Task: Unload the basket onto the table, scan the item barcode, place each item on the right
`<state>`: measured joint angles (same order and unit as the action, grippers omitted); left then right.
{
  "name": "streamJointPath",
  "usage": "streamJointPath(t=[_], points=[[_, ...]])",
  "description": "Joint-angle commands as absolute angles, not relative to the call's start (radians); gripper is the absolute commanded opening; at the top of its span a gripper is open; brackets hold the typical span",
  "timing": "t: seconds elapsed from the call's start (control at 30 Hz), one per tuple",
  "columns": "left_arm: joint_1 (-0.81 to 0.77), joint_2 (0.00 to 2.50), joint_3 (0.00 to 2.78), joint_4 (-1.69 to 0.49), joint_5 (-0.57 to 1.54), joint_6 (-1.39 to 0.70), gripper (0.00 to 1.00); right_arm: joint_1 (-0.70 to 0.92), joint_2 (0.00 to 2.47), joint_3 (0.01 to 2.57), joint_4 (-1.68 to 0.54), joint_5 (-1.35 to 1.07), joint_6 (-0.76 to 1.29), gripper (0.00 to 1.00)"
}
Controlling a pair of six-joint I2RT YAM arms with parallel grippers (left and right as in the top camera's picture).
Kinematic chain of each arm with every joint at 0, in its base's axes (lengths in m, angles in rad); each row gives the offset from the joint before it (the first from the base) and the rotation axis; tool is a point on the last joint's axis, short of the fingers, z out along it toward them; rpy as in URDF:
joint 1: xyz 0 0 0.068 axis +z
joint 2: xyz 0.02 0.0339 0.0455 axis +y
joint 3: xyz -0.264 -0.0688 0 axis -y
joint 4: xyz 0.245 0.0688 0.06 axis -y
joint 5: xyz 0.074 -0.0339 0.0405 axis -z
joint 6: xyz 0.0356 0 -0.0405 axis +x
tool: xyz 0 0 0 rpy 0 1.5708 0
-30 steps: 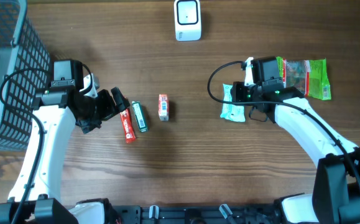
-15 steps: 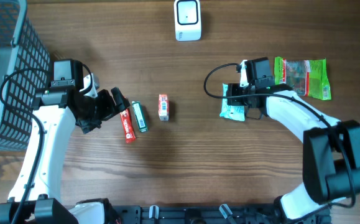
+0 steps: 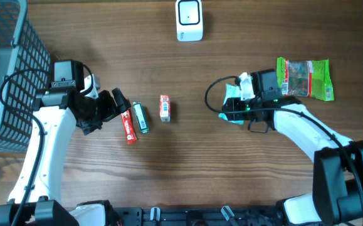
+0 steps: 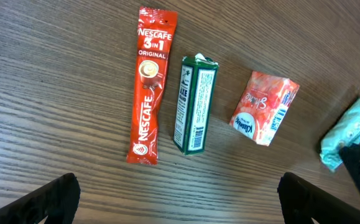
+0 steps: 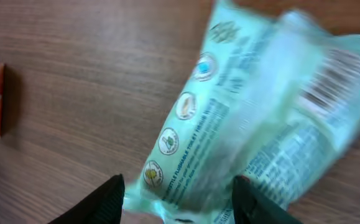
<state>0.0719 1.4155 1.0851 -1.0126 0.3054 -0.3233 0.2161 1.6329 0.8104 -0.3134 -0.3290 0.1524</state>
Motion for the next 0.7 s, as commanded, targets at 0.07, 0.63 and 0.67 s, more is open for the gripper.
streamJointPath(t=[0.07, 0.63, 0.67], points=[[0.069, 1.405, 1.081, -1.012, 0.314, -0.322, 1.00, 0.225, 1.651, 0.794, -0.370, -0.302, 0.132, 0.56], [0.069, 1.405, 1.081, -1.012, 0.314, -0.322, 1.00, 0.317, 1.548, 1.019, -0.697, -0.012, 0.065, 0.68], [0.069, 1.405, 1.081, -1.012, 0.314, -0.322, 1.00, 0.348, 1.548, 1.019, -0.697, 0.069, 0.111, 0.68]])
